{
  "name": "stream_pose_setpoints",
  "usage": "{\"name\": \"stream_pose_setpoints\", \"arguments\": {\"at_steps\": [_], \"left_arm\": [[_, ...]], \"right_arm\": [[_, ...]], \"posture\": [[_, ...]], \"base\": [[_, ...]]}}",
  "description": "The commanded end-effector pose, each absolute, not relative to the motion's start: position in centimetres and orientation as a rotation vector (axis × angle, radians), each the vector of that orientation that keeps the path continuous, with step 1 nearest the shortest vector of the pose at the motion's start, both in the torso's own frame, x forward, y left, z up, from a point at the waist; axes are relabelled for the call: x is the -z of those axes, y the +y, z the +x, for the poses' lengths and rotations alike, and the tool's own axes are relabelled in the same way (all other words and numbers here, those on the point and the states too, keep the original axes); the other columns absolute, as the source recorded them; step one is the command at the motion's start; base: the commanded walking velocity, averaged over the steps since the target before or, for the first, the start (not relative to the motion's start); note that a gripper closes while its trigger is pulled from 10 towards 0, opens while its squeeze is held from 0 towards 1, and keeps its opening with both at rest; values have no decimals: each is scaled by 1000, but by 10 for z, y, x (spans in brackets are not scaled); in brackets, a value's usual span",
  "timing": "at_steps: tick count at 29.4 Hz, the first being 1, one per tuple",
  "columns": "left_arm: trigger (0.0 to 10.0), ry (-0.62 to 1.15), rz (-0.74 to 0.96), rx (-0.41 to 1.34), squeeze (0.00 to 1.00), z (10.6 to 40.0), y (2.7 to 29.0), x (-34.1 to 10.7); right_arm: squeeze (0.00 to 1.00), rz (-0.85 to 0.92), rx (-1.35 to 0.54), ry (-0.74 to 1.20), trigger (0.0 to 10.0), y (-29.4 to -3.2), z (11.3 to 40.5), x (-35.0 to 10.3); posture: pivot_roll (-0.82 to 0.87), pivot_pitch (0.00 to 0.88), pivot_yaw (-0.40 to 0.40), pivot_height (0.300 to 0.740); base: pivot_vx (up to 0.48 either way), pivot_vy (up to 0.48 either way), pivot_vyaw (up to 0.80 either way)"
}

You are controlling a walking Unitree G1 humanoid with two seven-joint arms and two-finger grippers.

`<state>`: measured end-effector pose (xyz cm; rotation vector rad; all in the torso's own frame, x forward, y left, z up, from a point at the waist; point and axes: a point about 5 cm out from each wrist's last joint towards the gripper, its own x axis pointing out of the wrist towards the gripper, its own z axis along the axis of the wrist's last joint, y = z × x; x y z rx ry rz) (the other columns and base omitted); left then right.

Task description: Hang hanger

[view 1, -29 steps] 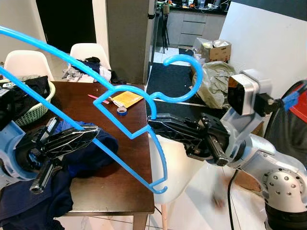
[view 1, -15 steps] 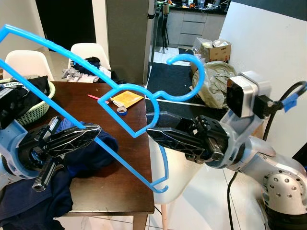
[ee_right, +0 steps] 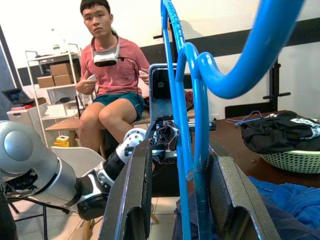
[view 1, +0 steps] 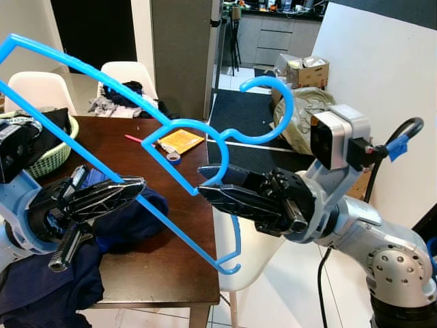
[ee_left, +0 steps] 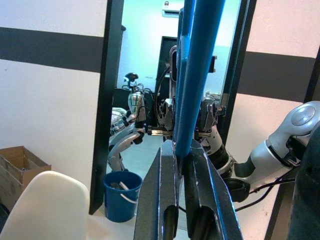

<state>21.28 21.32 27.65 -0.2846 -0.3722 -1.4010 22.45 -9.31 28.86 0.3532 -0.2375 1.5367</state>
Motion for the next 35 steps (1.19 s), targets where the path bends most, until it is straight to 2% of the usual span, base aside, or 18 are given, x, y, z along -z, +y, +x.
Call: {"name": "stream_pose_setpoints", "arguments": {"at_steps": [1, 13, 14, 16, 17, 32, 33, 34, 35], "left_arm": [[0, -368, -269, 1416, 0, 213, 209, -277], [0, -373, -279, 1423, 0, 213, 207, -276], [0, -373, -279, 1424, 0, 213, 207, -276], [0, -373, -279, 1424, 0, 213, 207, -276], [0, -374, -279, 1424, 0, 213, 207, -276], [0, -378, -271, 1413, 0, 215, 207, -276], [3255, -374, -276, 1374, 0, 219, 209, -276], [3255, -374, -276, 1374, 0, 219, 209, -276], [10000, -363, -289, 1327, 984, 224, 211, -275]], "right_arm": [[0, 339, -1545, -240, 10000, -89, 222, -290], [0, 361, -1476, -263, 10000, -81, 229, -293], [0, 365, -1478, -265, 8549, -81, 229, -293], [0, 365, -1478, -265, 8549, -81, 229, -293], [0, 370, -1484, -268, 0, -81, 229, -294], [0, 380, -1506, -282, 0, -81, 227, -295], [0, 378, -1500, -279, 0, -82, 227, -295], [0, 378, -1500, -279, 0, -82, 227, -295], [0, 373, -1486, -272, 0, -82, 228, -294]], "posture": [[52, 0, -57, 740], [51, 0, -55, 740], [49, 0, -55, 740], [49, 0, -55, 740], [49, 0, -55, 740], [48, 0, -56, 740], [48, 0, -56, 740], [48, 0, -56, 740], [50, 0, -55, 740]], "base": [[0, 0, 0], [0, 0, 0], [0, 0, 0], [0, 0, 0], [0, 0, 0], [0, 0, 0], [0, 0, 0], [0, 0, 0], [0, 0, 0]]}}
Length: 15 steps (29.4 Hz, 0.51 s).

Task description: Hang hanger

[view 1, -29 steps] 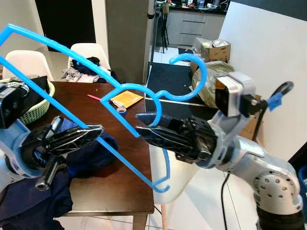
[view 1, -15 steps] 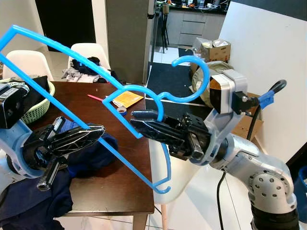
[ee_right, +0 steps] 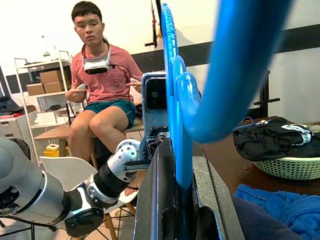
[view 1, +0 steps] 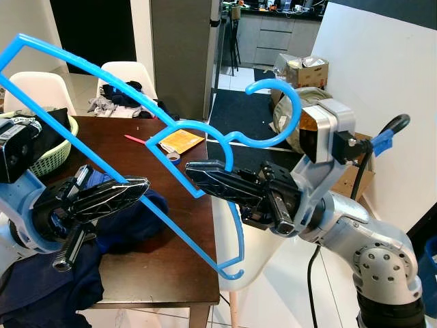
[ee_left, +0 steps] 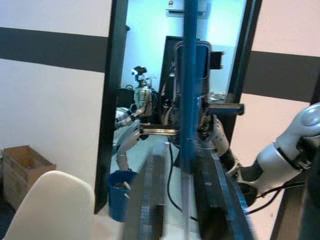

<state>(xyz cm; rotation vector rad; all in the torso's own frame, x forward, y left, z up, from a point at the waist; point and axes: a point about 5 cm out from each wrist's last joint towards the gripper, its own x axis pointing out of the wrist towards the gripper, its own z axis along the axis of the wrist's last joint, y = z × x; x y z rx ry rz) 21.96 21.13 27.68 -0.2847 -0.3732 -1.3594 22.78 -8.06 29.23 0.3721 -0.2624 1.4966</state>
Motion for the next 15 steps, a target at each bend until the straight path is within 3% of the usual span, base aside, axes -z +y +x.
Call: {"name": "stream_pose_setpoints", "arguments": {"at_steps": [1, 10, 14, 15], "left_arm": [[10000, -358, -296, 1312, 1000, 226, 211, -275], [10000, -332, -295, 1238, 1000, 224, 218, -270], [10000, -285, -245, 1138, 1000, 223, 229, -265], [10000, -236, -189, 1047, 1000, 224, 240, -261]], "right_arm": [[0, 364, -1461, -262, 0, -83, 230, -292], [0, 337, -1263, -208, 0, -98, 253, -278], [0, 295, -1040, -153, 0, -118, 280, -265], [0, 259, -899, -116, 0, -131, 296, -257]], "posture": [[53, 0, -51, 740], [57, 0, -43, 740], [65, 0, -45, 740], [70, 0, -47, 740]], "base": [[0, 0, 0], [0, 0, 0], [0, 0, 0], [0, 0, 0]]}}
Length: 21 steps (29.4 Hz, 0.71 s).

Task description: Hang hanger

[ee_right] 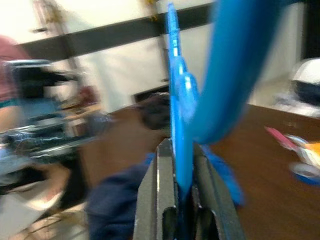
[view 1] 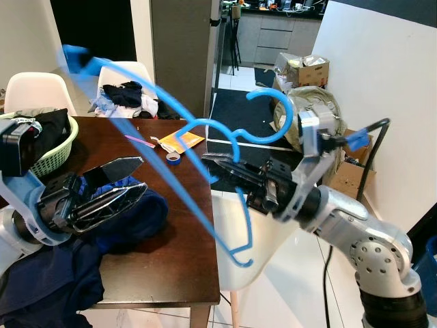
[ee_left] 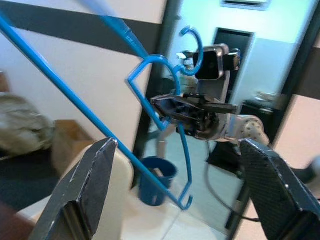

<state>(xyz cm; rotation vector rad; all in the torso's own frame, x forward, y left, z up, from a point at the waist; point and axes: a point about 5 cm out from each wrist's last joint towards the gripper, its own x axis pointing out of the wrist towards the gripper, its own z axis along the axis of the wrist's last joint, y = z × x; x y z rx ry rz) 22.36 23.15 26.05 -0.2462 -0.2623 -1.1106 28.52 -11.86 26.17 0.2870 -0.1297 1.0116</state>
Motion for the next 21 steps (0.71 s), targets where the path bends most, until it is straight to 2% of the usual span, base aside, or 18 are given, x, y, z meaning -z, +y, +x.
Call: {"name": "stream_pose_setpoints", "arguments": {"at_steps": [1, 2, 4, 6, 7, 8, 10, 11, 12, 14, 21], "left_arm": [[10000, -236, -189, 1047, 1000, 224, 240, -261], [10000, -192, -126, 958, 1000, 225, 250, -258], [10000, -192, -126, 958, 1000, 225, 250, -258], [10000, -106, 9, 730, 1000, 236, 270, -252], [10000, -106, 9, 730, 1000, 236, 270, -252], [10000, -47, 93, 511, 1000, 252, 285, -245], [10000, -47, 93, 511, 1000, 252, 285, -245], [10000, -58, 112, 353, 31, 264, 291, -243], [10000, -88, 135, 236, 0, 274, 292, -242], [10000, -141, 148, 111, 0, 284, 288, -240], [10000, -174, 90, 9, 0, 295, 268, -227]], "right_arm": [[0, 259, -899, -116, 0, -131, 296, -257], [0, 231, -781, -91, 0, -143, 308, -251], [0, 231, -781, -91, 0, -143, 308, -251], [0, 183, -639, -52, 0, -155, 322, -242], [0, 183, -639, -52, 0, -155, 322, -242], [0, 156, -574, -26, 0, -156, 328, -235], [0, 156, -574, -26, 0, -156, 328, -235], [0, 137, -556, -10, 10000, -154, 330, -231], [0, 124, -543, 3, 10000, -152, 332, -227], [0, 109, -525, 20, 10000, -149, 334, -222], [0, 75, -491, 31, 10000, -144, 340, -217]], "posture": [[70, 0, -47, 740], [79, 0, -52, 740], [79, 0, -52, 740], [88, 0, -58, 740], [88, 0, -58, 740], [93, 0, -62, 740], [93, 0, -62, 740], [96, 0, -64, 740], [101, 0, -67, 740], [95, 0, -68, 740], [92, 0, -73, 740]], "base": [[0, 0, 0], [0, 0, 0], [0, 0, 0], [0, 0, 0], [0, 0, 0], [0, 0, 0], [0, 0, 0], [0, 0, 0], [0, 0, 0], [0, 0, 0], [0, 45, 0]]}}
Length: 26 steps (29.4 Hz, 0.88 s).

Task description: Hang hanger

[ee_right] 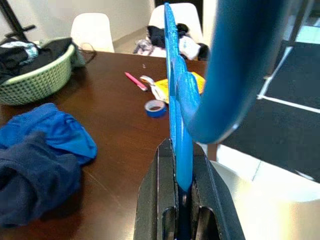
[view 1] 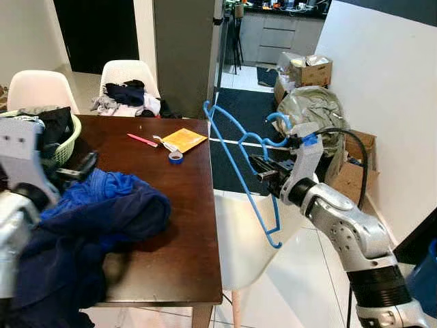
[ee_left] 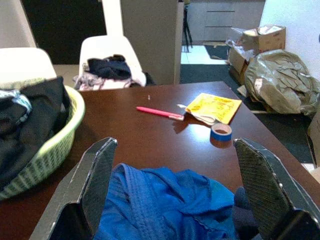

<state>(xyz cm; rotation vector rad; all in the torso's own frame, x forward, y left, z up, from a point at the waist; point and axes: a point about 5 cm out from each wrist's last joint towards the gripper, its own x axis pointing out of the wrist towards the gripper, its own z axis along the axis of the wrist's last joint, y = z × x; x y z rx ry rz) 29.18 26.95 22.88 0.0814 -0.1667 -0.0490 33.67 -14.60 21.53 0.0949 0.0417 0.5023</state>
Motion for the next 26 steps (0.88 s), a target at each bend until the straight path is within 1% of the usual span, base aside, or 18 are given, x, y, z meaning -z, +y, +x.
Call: {"name": "stream_pose_setpoints", "arguments": {"at_steps": [1, 4, 9, 14, 26], "left_arm": [[10000, -175, 88, -9, 0, 296, 266, -225], [10000, -174, 89, -32, 0, 298, 263, -224], [10000, -194, 99, -95, 0, 305, 260, -223], [10000, -214, 92, -117, 0, 311, 255, -225], [10000, -223, 76, -81, 0, 320, 233, -221]], "right_arm": [[0, 66, -487, 32, 10000, -144, 341, -216], [0, 54, -485, 34, 10000, -142, 342, -215], [0, 28, -488, 34, 10000, -137, 344, -213], [0, 14, -498, 31, 10000, -130, 344, -213], [0, -15, -510, 31, 10000, -122, 341, -208]], "posture": [[93, 0, -74, 740], [95, 0, -78, 740], [96, 0, -79, 740], [93, 0, -78, 740], [83, 0, -75, 740]], "base": [[0, 319, 0], [0, 324, 0], [0, 480, 0], [0, 480, 0], [0, 475, 0]]}}
